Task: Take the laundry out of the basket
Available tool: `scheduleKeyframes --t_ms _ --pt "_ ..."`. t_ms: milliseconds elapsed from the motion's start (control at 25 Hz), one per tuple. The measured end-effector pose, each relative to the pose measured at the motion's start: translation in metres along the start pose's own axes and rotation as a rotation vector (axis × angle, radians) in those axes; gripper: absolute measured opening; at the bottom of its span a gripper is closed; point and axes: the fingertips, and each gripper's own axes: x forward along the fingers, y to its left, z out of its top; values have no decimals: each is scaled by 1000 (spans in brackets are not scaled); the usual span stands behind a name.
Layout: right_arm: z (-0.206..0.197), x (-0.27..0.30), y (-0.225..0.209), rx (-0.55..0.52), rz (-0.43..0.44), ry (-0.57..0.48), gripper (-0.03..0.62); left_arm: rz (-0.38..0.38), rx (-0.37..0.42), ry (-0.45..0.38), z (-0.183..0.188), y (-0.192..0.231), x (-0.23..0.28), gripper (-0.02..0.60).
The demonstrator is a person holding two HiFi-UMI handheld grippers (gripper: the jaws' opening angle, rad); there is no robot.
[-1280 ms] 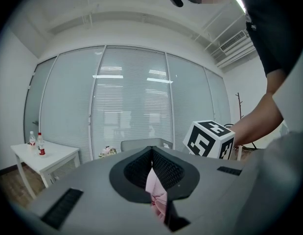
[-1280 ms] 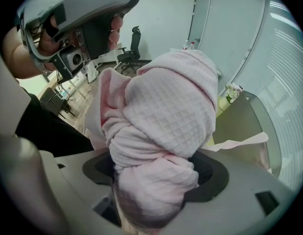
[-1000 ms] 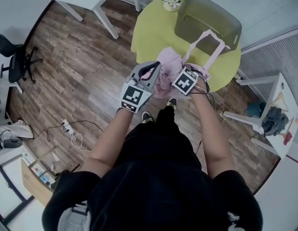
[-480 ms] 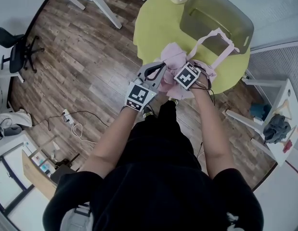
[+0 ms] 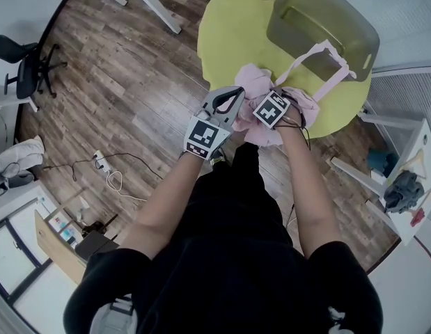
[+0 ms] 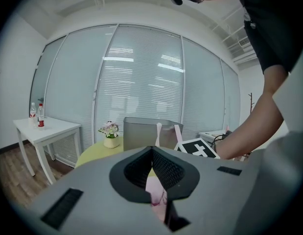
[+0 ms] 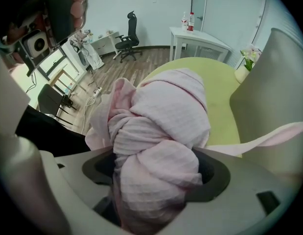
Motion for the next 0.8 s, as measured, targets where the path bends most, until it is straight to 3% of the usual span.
scheduleKeyframes --t_ms 400,800 --pt "-1 22 -2 2 17 -12 413 -7 -15 10 -8 1 5 11" --pt "6 -14 -9 30 0 -55 413 -17 -3 -2 1 -4 11 11"
